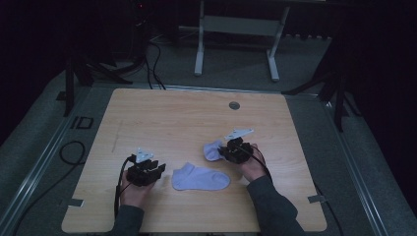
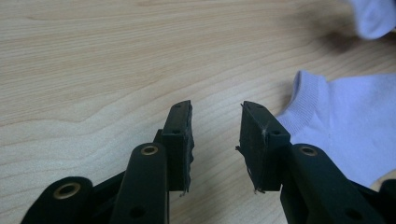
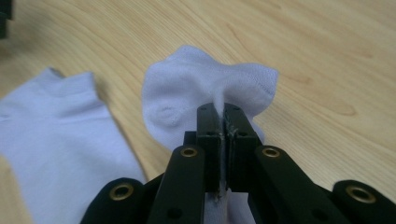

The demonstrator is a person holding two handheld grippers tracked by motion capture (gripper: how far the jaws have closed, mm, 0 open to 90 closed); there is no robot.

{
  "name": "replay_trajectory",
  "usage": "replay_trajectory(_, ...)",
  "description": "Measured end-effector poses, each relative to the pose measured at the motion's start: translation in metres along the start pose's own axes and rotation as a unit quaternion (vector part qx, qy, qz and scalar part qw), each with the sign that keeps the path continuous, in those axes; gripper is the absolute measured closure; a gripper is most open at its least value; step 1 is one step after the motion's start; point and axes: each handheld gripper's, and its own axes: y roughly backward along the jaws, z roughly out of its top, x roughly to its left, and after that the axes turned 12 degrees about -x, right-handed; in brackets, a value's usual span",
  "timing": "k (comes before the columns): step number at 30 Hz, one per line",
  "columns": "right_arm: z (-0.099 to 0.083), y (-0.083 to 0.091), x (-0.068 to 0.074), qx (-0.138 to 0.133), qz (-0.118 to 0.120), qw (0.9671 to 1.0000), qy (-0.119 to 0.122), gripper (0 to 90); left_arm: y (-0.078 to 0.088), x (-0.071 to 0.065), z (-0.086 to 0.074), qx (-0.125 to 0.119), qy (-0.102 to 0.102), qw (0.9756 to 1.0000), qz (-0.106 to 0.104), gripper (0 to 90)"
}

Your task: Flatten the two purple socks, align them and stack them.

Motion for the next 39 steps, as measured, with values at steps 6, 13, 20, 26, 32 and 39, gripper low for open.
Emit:
replay_trajectory(6, 0.006, 0.023, 0.006, -0.023, 0.004, 0.9996, 0.015, 86.1, 0.0, -0.003, 0.0, 0.001, -0.008, 1.0, -0.004, 63.8)
replay_trajectory(13, 0.015, 0.043, 0.016, -0.045, 0.012, 0.9984, 0.032, 86.0, -0.001, -0.013, -0.002, 0.005, -0.015, 0.9995, -0.028, 65.8)
replay_trajectory(20, 0.019, 0.048, 0.039, -0.051, 0.04, 0.9964, 0.054, 85.5, 0.0, -0.021, -0.005, 0.01, -0.025, 0.9988, -0.042, 76.4)
replay_trajectory(26, 0.019, 0.036, 0.053, -0.039, 0.056, 0.9957, 0.063, 85.3, 0.002, -0.029, -0.006, 0.006, -0.046, 0.9983, -0.037, 87.8)
replay_trajectory(32, 0.016, 0.016, 0.071, -0.014, 0.072, 0.9937, 0.084, 85.0, 0.004, -0.027, -0.006, 0.005, -0.038, 0.9986, -0.038, 89.2)
replay_trajectory(39, 0.013, -0.003, 0.082, 0.007, 0.088, 0.9928, 0.081, 84.5, 0.003, -0.028, -0.007, 0.004, -0.033, 0.9986, -0.042, 89.1)
